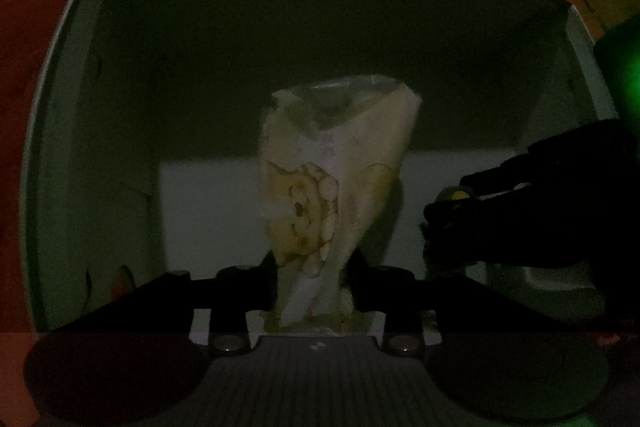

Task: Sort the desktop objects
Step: 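Lower into the box and open the left tool while the right tool releases the figurine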

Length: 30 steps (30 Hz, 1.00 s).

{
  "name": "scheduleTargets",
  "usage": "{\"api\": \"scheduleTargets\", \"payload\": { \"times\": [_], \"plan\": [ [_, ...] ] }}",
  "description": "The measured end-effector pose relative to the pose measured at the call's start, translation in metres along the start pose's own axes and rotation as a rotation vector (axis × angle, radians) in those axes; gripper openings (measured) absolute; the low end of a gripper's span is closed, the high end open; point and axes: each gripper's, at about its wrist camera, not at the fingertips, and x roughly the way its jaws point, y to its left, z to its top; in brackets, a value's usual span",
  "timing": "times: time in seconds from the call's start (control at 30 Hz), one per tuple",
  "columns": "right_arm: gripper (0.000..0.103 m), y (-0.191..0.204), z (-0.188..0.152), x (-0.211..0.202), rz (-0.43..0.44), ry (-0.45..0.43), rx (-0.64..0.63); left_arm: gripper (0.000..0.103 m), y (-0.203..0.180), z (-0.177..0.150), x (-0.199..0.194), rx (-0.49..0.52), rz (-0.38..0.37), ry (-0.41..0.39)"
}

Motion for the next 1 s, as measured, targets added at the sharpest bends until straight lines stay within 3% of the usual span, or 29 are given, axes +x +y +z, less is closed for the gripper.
{"api": "scheduleTargets", "payload": {
  "times": [0.17,0.33,0.43,0.53,0.63,0.77,1.0],
  "plan": [
    [0.047,-0.001,-0.001,-0.003,-0.028,-0.019,0.0,0.035,-0.003,-0.001,0.001,0.003,0.015,-0.002],
    [0.073,-0.003,0.002,-0.008,-0.045,-0.066,0.022,0.054,-0.007,-0.001,0.003,0.001,0.025,0.0],
    [0.074,-0.004,0.0,-0.015,-0.019,-0.089,0.031,0.061,-0.008,-0.002,0.003,-0.01,0.021,0.004],
    [0.086,-0.006,-0.001,-0.024,-0.012,-0.103,0.04,0.073,-0.007,-0.002,0.001,-0.027,0.007,0.005],
    [0.087,-0.01,-0.002,-0.031,-0.005,-0.095,0.065,0.086,-0.007,-0.002,-0.003,-0.045,0.012,0.0],
    [0.092,-0.014,-0.028,-0.03,0.025,-0.109,0.125,0.091,-0.005,-0.002,-0.014,-0.062,-0.001,-0.017],
    [0.101,-0.02,-0.034,-0.065,0.097,-0.15,0.165,0.101,-0.006,0.0,-0.042,-0.086,-0.068,-0.06]
  ]
}}
